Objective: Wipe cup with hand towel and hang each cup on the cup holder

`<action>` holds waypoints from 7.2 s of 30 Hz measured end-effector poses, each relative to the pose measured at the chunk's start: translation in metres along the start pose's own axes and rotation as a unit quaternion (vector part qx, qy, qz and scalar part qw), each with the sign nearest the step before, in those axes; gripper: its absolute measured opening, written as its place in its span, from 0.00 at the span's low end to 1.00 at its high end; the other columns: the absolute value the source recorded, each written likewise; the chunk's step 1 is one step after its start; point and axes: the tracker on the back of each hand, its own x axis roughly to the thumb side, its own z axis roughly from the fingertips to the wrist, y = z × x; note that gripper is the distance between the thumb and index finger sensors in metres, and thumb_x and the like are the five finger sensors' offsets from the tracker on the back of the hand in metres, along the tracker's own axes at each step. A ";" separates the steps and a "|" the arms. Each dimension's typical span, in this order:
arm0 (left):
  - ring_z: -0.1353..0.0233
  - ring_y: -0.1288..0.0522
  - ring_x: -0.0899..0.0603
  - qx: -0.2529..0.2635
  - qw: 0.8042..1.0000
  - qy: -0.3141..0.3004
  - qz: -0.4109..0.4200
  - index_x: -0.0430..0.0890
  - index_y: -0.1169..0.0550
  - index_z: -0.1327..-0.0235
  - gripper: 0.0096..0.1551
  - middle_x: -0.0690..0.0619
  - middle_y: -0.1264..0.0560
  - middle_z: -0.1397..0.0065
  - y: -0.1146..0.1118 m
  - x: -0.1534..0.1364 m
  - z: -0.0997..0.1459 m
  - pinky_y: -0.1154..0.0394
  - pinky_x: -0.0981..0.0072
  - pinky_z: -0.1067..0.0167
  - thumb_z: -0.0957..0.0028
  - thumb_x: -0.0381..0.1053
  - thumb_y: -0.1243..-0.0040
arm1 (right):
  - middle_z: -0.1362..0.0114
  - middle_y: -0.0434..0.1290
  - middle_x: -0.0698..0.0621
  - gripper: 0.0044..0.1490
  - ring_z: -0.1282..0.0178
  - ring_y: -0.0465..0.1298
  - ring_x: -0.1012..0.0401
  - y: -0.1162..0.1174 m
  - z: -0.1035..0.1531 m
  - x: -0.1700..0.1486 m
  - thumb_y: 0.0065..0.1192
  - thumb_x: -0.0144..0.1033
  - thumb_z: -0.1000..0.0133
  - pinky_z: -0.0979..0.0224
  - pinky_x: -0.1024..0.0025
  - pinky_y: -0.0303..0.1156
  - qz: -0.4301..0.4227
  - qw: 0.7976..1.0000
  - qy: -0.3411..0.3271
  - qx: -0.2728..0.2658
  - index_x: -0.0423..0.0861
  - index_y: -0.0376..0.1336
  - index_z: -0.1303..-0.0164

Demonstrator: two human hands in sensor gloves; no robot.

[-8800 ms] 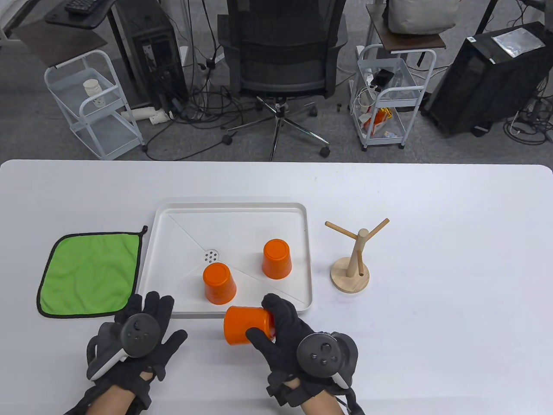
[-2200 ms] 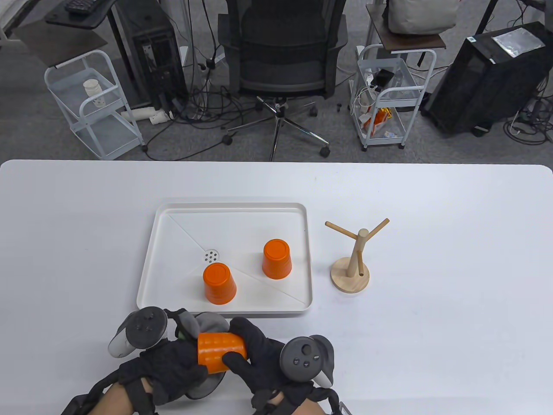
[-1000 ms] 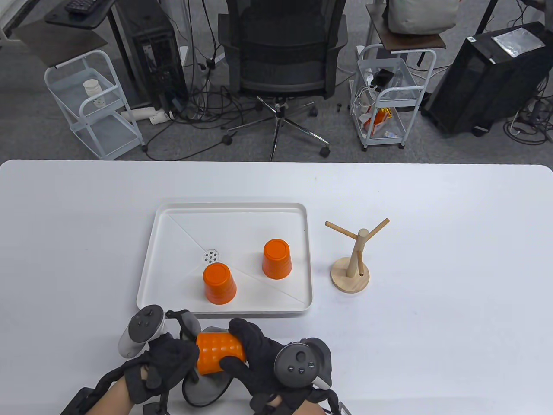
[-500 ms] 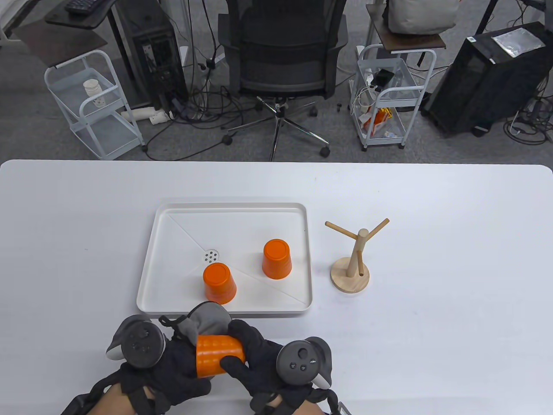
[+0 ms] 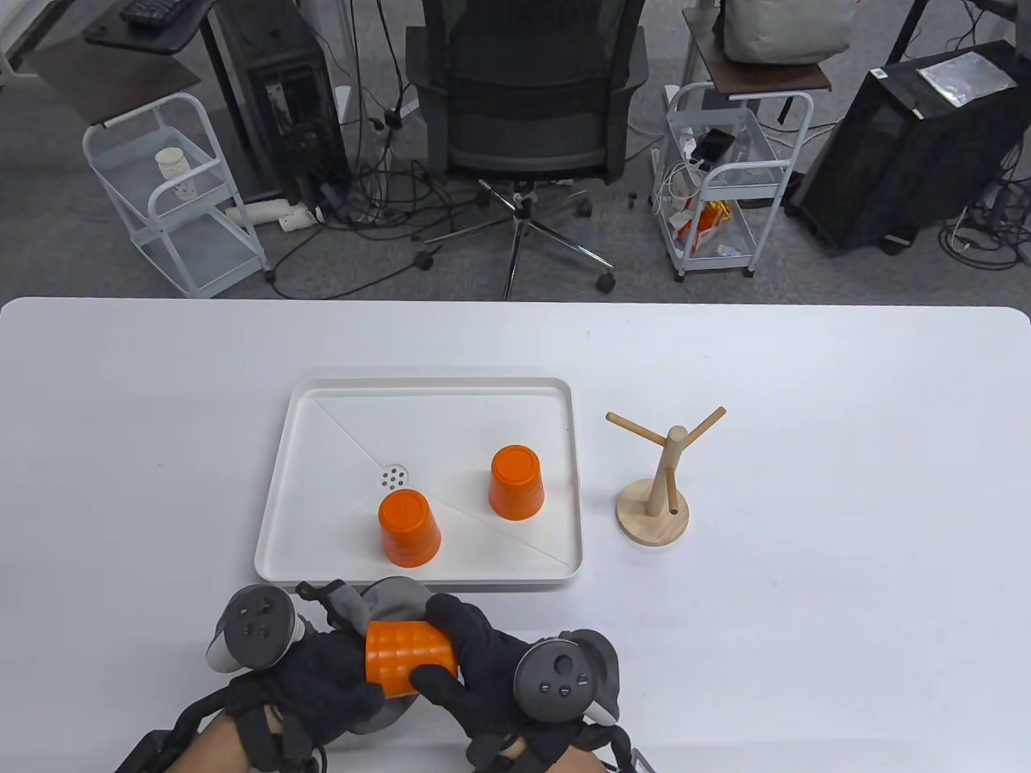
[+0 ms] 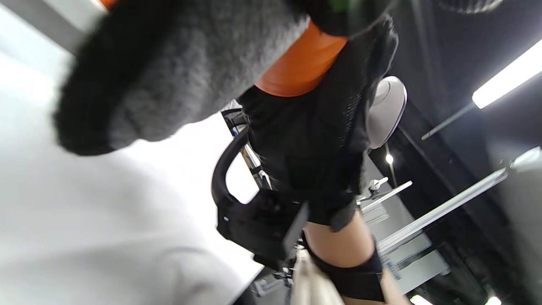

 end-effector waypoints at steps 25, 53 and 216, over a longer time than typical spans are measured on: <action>0.22 0.44 0.21 0.117 0.979 -0.064 0.154 0.43 0.31 0.25 0.61 0.43 0.33 0.19 0.022 -0.004 0.025 0.49 0.22 0.32 0.60 0.82 0.70 | 0.25 0.61 0.33 0.51 0.40 0.81 0.43 -0.015 0.003 -0.004 0.50 0.59 0.44 0.32 0.41 0.73 -0.021 0.998 0.013 -0.060 0.38 0.40 0.25; 0.22 0.41 0.22 0.167 0.980 -0.043 0.099 0.51 0.33 0.24 0.40 0.49 0.45 0.15 0.015 0.004 0.027 0.46 0.23 0.30 0.47 0.69 0.53 | 0.26 0.62 0.33 0.51 0.41 0.81 0.43 -0.009 0.003 0.002 0.51 0.59 0.44 0.32 0.40 0.72 0.018 0.999 -0.006 -0.041 0.38 0.42 0.25; 0.45 0.19 0.46 0.199 0.978 0.029 0.065 0.65 0.60 0.29 0.48 0.51 0.58 0.18 0.008 0.000 0.026 0.21 0.46 0.44 0.49 0.70 0.46 | 0.15 0.50 0.34 0.43 0.26 0.59 0.34 -0.228 -0.019 0.023 0.55 0.46 0.43 0.23 0.33 0.51 0.108 0.965 0.053 -0.233 0.48 0.48 0.18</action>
